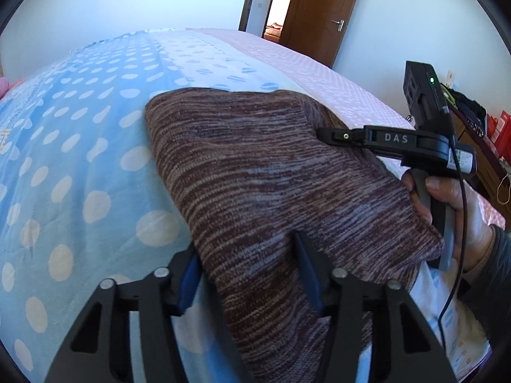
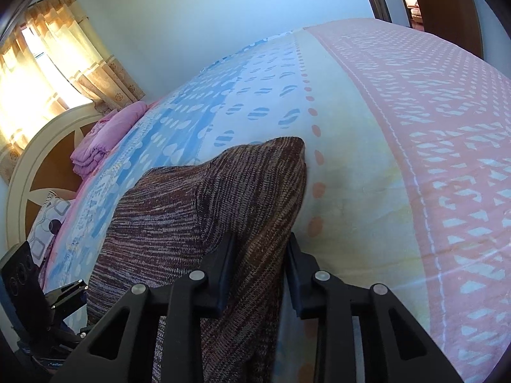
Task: Fold small clothes
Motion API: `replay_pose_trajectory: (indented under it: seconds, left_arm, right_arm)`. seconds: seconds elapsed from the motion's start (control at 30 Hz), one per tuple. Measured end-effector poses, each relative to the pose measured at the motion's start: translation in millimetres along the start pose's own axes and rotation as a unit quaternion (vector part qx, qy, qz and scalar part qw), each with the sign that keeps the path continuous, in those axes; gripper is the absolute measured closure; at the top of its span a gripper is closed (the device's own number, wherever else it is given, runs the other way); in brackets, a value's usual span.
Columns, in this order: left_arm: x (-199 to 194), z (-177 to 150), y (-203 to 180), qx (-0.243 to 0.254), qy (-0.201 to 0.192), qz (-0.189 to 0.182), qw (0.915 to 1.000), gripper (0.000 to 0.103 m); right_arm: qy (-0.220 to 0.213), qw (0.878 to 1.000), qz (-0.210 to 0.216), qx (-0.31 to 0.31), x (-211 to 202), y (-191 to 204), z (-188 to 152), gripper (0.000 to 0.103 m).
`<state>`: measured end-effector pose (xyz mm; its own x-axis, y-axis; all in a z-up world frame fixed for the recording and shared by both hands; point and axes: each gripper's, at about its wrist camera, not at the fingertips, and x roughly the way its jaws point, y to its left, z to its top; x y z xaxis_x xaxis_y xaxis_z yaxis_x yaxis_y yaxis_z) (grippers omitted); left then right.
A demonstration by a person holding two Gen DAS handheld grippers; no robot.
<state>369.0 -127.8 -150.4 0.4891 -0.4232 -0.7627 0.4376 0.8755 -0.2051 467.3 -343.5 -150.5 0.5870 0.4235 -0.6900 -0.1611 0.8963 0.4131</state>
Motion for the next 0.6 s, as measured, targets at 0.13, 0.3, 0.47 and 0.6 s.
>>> replay_pose_trajectory:
  seconds: [0.13,0.3,0.47,0.6]
  left_arm:
    - [-1,2,-1,-0.007,0.002,0.004,1.0000,0.059]
    - [-2,7,-7,0.001,0.005,0.023,0.9997,0.073]
    - [-7,9,-13,0.011,0.006,0.043,0.9990,0.079]
    - [-16,9,-11,0.007,0.001,0.046,0.9989,0.080]
  right_arm:
    - [0.002,1.000,-0.018,-0.004,0,6,0,0.076]
    - [0.001,0.999,-0.033,0.000,-3,10,0,0.081]
    - [-0.007,0.999,-0.031,-0.004,-14,16,-4,0.089]
    - [-0.010,1.000,-0.021,-0.006,-25,24,-7,0.090]
